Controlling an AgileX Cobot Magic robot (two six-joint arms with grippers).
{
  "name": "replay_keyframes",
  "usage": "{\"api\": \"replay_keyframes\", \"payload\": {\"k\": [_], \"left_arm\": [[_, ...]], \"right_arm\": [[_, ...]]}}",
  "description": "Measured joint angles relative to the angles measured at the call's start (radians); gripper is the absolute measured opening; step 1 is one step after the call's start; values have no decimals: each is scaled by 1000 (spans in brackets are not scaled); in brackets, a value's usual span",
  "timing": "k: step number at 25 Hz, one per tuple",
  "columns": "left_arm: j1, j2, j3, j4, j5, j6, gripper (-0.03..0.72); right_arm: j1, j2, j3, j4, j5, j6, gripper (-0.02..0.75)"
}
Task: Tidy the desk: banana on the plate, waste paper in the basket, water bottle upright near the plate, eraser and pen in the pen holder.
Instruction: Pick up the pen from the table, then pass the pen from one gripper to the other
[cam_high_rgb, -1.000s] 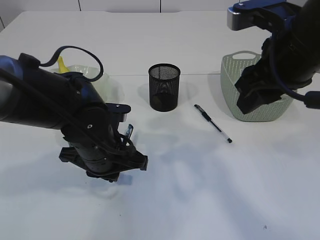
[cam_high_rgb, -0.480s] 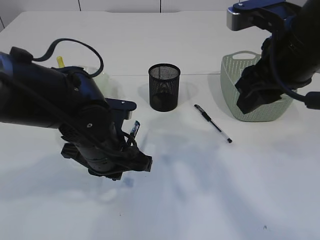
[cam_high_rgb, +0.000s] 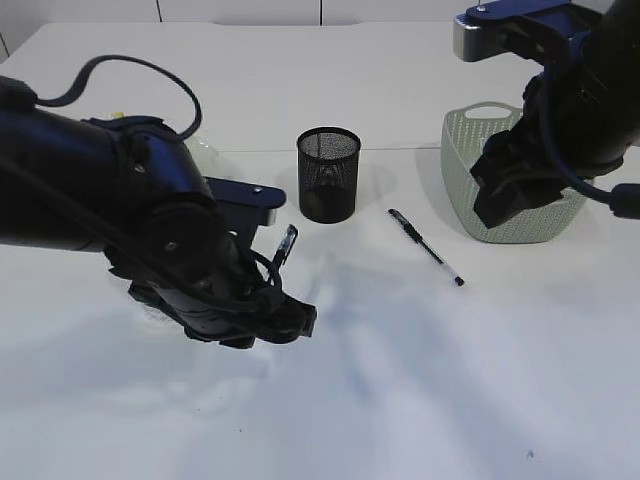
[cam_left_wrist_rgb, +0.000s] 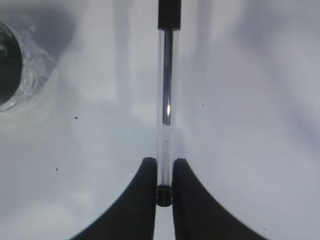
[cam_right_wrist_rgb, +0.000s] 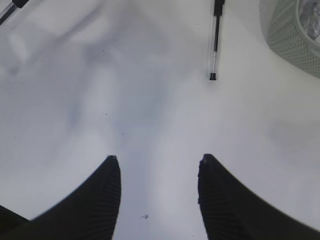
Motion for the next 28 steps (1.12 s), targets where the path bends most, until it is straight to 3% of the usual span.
{"api": "replay_keyframes", "payload": {"k": [19, 28], "left_arm": [[-2, -232, 0, 57, 23, 1, 25], [-75, -281, 2, 140, 70, 1, 25]], "right_arm": [[0, -13, 0, 0, 4, 0, 378], [0, -118, 49, 0, 4, 0, 378]]}}
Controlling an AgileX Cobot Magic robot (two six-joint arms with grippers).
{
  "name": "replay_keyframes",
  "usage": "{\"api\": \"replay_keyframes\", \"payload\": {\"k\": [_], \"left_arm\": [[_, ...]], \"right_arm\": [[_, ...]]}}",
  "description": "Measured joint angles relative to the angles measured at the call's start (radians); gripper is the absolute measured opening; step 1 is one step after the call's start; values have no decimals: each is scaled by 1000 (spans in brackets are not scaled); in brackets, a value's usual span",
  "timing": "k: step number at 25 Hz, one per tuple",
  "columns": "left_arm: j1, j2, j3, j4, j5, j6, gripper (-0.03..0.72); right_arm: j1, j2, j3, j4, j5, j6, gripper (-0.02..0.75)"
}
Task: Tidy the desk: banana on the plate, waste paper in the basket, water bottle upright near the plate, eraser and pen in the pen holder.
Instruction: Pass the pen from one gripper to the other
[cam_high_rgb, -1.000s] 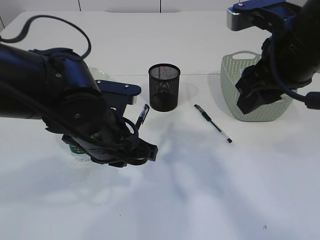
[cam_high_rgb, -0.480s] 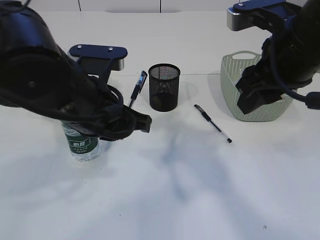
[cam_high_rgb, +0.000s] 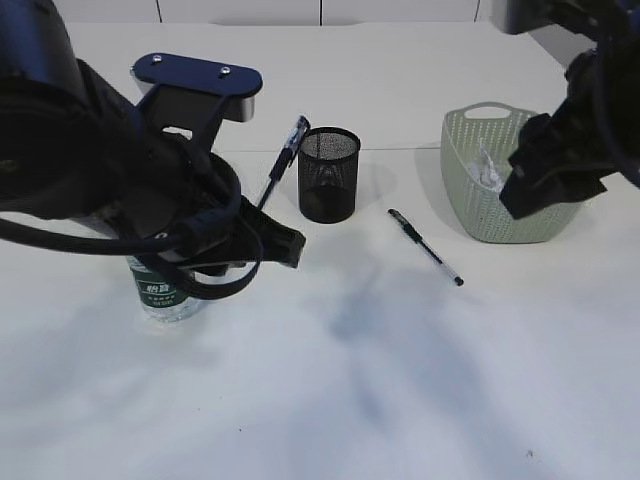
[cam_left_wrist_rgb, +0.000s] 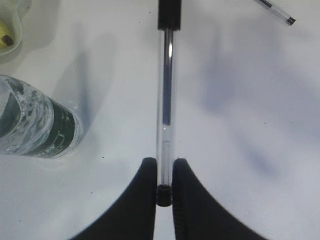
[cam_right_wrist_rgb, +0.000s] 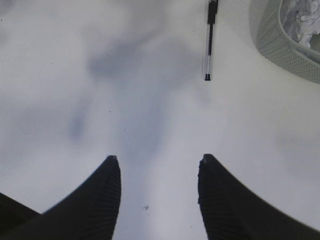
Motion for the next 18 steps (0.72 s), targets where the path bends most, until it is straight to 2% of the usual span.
{"api": "replay_keyframes", "payload": {"k": [9, 18], "left_arm": [[-6, -49, 0, -4, 2, 0, 25], [-40, -89, 0, -6, 4, 0, 25]], "right_arm": [[0, -181, 206, 12, -44, 0, 378], [0, -267, 303, 138, -208, 0, 378]]}}
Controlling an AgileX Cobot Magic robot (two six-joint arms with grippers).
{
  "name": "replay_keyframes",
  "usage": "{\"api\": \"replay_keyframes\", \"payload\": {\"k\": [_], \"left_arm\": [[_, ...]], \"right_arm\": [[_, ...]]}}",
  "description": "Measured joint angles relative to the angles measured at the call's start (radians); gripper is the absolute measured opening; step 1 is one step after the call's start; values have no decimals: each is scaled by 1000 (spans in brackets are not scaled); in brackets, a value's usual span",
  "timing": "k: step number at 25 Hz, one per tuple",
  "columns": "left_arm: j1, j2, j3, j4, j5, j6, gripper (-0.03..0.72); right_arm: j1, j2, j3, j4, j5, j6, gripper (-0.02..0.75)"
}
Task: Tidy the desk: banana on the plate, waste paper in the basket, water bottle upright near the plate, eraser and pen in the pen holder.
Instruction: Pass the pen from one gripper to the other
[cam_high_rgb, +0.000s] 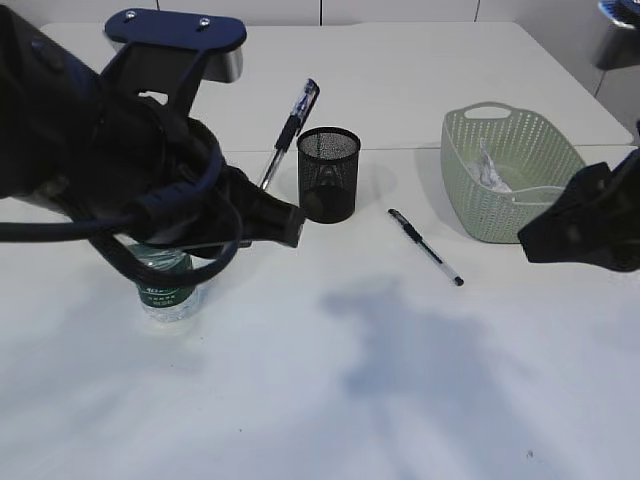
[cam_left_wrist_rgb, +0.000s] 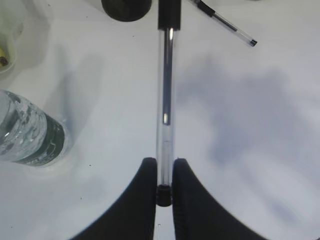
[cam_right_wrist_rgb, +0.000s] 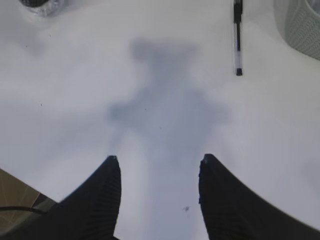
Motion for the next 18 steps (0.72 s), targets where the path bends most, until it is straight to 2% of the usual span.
{"api": "replay_keyframes", "payload": {"k": [5, 11, 14, 18], "left_arm": [[-27, 0, 0, 0, 0, 0, 25], [-36, -21, 0, -2, 0, 0, 25], [-36, -40, 0, -2, 0, 0, 25], [-36, -51, 0, -2, 0, 0, 25]], "right_arm": [[0, 0, 2, 44, -93, 0, 378], [0, 11, 4, 166, -213, -8, 378], [0, 37, 4, 278, -289, -33, 378], [0, 97, 4, 529, -346, -164, 378]]}}
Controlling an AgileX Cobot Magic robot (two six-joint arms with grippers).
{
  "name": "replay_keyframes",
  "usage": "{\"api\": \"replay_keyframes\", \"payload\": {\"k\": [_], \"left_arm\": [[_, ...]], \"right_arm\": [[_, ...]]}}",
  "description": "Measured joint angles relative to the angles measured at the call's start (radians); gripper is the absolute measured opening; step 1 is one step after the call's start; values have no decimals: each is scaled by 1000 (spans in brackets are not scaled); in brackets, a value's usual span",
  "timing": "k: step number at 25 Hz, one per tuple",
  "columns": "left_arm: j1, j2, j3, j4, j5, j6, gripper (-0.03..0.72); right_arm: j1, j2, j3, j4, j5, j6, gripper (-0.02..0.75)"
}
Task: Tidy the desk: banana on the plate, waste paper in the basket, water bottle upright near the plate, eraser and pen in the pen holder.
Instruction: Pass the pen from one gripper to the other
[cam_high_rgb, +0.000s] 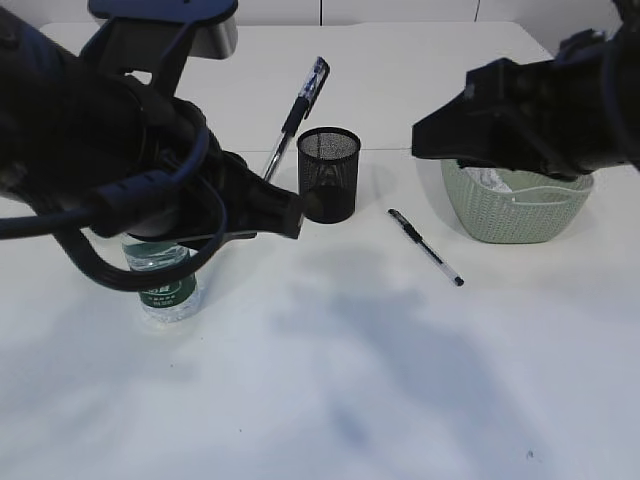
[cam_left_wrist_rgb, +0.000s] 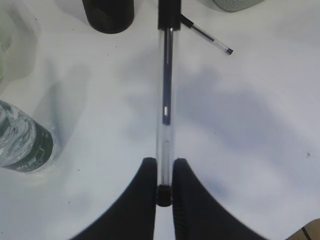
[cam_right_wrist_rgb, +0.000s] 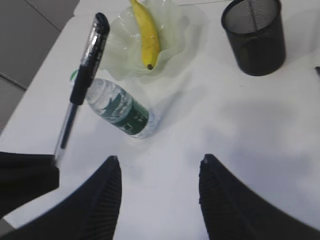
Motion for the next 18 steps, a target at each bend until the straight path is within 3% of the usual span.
{"api": "replay_keyframes", "payload": {"k": [13, 18], "left_arm": [[0, 0, 0, 0, 0, 0, 25], [0, 0, 0, 0, 0, 0, 25]], "right_arm": [[0, 251, 0, 999, 28, -684, 378], [0, 306, 0, 1094, 67, -750, 378]]}}
